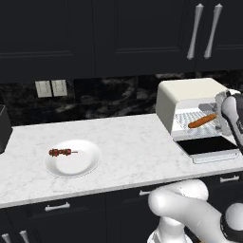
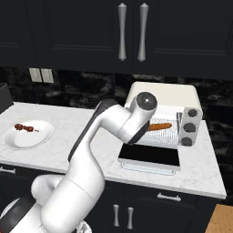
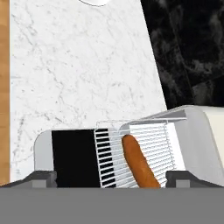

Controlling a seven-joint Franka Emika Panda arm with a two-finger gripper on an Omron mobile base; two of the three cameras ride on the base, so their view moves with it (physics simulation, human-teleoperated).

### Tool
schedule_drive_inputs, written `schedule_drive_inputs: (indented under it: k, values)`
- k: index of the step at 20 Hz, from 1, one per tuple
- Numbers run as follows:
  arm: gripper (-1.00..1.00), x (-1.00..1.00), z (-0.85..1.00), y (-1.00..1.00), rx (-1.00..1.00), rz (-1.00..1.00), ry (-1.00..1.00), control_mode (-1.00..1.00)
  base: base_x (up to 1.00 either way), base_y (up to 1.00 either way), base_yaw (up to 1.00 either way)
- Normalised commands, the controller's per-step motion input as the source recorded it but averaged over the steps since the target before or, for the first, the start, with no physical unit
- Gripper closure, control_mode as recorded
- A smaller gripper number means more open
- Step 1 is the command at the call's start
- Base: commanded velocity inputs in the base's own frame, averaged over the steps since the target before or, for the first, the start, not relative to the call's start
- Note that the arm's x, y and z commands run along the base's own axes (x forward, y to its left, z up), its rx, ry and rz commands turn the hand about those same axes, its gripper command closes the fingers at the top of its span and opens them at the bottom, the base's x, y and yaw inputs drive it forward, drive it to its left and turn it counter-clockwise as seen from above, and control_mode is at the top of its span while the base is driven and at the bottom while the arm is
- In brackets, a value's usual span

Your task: Pick up the kebab skewer and baguette bread, and place them inside the toaster oven. Close the toaster oven door and start by setting the timer.

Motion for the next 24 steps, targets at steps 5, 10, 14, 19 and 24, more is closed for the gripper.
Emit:
schedule_drive_inputs:
  k: [5,10,14,19,24]
  values:
    - [-1.00,-0.55,0.06,1.00,0.00,-0.14,0.11,-1.00,0.00,0.00,0.00]
    - [-1.00,-0.21,0.04,1.00,0.00,-0.13,0.06,-1.00,0.00,0.00,0.00]
    - [-1.00,-0.05,0.14,1.00,0.00,-0.08,0.07,-1.00,0.00,0.00,0.00]
    - [-1.00,0.00,0.18,1.00,0.00,-0.06,0.07,-1.00,0.00,0.00,0.00]
    - [-1.00,0.00,0.09,1.00,0.00,-0.06,0.10,-1.00,0.00,0.00,0.00]
